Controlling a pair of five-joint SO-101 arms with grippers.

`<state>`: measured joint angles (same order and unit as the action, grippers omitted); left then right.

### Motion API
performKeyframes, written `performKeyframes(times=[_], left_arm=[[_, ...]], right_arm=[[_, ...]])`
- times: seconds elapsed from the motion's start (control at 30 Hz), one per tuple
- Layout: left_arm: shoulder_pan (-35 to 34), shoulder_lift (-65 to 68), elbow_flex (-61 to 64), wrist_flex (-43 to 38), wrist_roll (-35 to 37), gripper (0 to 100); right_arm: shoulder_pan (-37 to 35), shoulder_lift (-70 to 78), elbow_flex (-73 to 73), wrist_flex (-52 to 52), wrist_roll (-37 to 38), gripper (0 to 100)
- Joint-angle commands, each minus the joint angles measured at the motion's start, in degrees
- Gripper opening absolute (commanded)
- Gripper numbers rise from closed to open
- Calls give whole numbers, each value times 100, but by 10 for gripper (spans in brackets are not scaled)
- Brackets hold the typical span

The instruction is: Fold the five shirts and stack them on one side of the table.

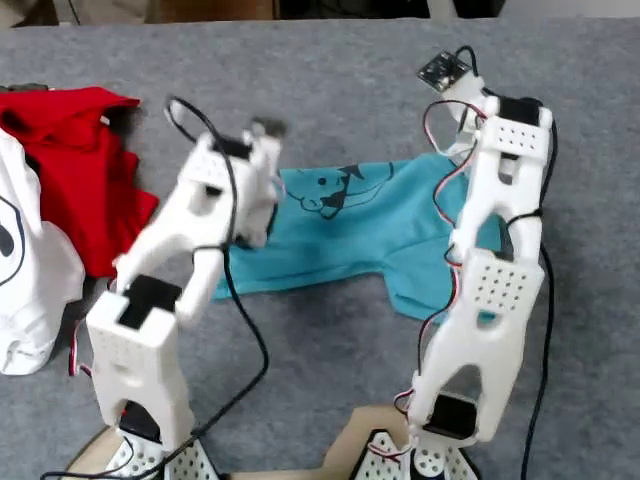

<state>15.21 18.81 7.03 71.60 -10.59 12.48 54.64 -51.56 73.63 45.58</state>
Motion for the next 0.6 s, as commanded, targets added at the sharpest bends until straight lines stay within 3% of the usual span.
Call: performKeyframes(times=[0.0,0.2,0.57], left_arm=[[352,-927,1925,-1196,-114,19],[255,-1859,2884,-1952,-105,19],[193,-1886,2848,-1969,-141,19]], right_arm=[[251,611,-1051,123,-44,5],[673,1490,-2193,273,211,5],[585,1464,-4470,1820,246,5]])
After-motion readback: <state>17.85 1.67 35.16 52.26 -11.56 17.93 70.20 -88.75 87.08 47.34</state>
